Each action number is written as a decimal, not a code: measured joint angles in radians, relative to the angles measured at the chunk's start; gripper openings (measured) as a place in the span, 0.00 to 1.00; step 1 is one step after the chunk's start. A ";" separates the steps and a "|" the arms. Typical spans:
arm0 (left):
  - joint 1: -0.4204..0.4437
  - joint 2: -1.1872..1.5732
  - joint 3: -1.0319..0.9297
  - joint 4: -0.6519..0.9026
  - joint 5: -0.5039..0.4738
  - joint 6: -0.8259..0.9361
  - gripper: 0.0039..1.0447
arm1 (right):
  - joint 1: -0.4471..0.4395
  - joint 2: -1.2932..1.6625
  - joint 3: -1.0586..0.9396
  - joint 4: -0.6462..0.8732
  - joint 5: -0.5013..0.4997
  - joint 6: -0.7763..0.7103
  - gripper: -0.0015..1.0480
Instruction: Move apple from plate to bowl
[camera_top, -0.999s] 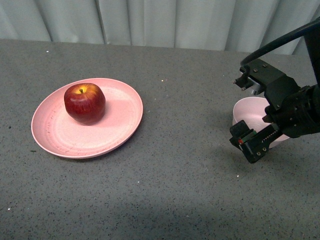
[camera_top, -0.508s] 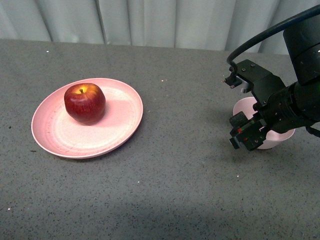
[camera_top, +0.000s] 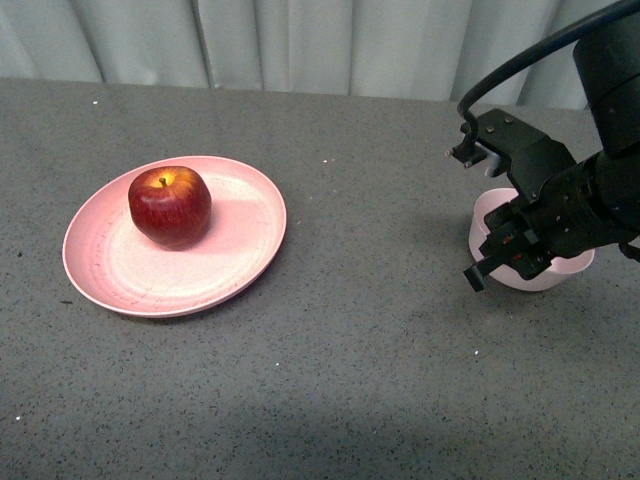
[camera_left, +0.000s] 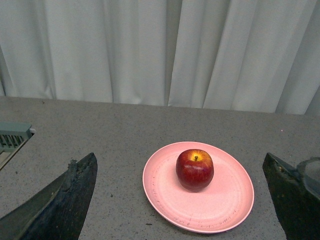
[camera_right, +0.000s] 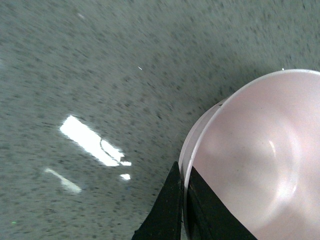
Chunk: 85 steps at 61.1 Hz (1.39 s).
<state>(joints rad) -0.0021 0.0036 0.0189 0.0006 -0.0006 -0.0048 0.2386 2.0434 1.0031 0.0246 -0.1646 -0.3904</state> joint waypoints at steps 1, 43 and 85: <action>0.000 0.000 0.000 0.000 0.000 0.000 0.94 | 0.002 -0.013 -0.003 -0.001 -0.026 0.000 0.01; 0.000 0.000 0.000 0.000 0.000 0.000 0.94 | 0.216 0.013 0.126 -0.072 -0.217 0.060 0.01; 0.000 0.000 0.000 0.000 0.000 0.000 0.94 | 0.227 0.080 0.146 0.026 -0.233 0.132 0.46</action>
<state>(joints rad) -0.0021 0.0036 0.0189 0.0006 -0.0006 -0.0048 0.4656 2.1235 1.1496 0.0502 -0.3981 -0.2584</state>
